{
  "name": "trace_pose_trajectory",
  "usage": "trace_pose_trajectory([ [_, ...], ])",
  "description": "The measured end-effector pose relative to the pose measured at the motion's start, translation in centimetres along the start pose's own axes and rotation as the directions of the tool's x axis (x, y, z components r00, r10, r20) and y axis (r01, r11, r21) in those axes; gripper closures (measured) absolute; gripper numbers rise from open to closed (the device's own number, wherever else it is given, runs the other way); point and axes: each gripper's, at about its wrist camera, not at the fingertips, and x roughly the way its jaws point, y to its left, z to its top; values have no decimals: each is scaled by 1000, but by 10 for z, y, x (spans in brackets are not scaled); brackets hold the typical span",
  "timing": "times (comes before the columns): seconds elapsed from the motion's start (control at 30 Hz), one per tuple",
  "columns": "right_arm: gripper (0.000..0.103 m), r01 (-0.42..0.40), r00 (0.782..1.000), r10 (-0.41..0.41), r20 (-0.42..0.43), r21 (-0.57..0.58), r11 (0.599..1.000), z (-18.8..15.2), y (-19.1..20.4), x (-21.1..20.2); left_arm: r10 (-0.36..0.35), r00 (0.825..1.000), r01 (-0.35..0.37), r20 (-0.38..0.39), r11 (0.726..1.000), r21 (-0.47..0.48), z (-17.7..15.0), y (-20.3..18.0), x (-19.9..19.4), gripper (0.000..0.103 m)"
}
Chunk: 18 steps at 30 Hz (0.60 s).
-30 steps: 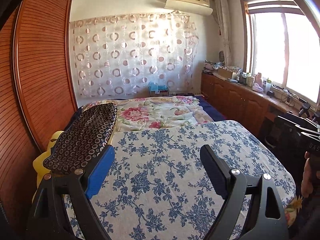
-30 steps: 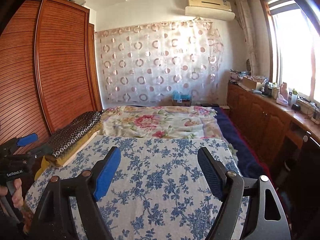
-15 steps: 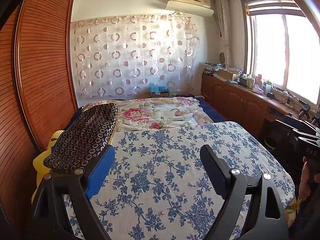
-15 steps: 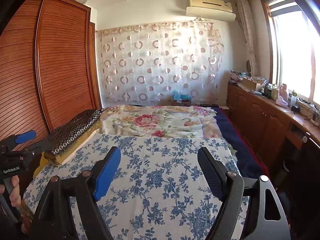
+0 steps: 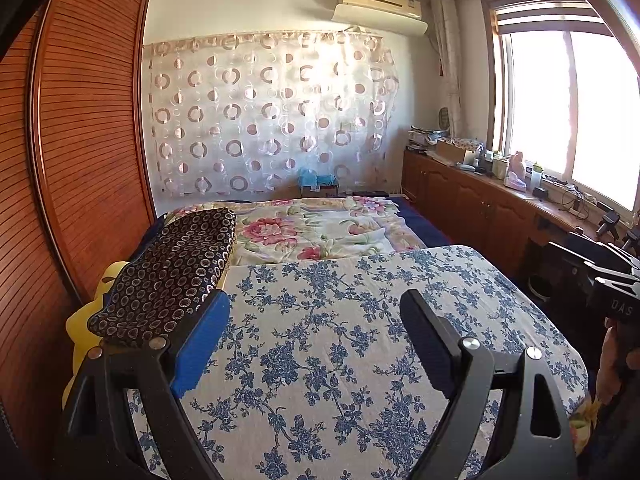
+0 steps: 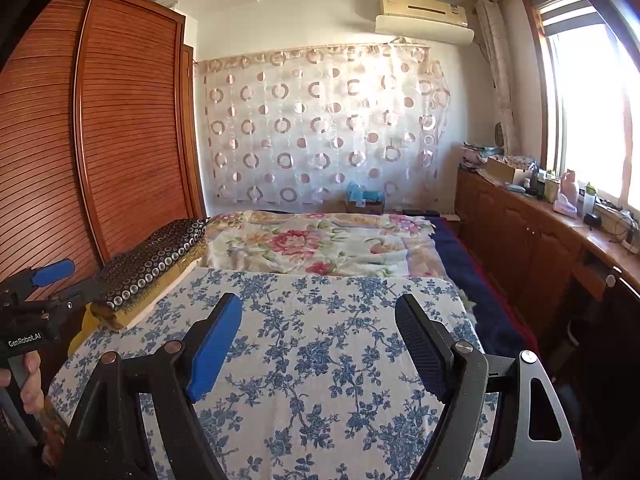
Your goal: Fold small clothes
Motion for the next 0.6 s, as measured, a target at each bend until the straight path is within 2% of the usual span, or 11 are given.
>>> trace_pose_trajectory([
  [0.6,22,-1,1000,1,0,-7,1000,-2,0,3,9,1000,-9,-3,1000,-3,1,3,-3,15],
])
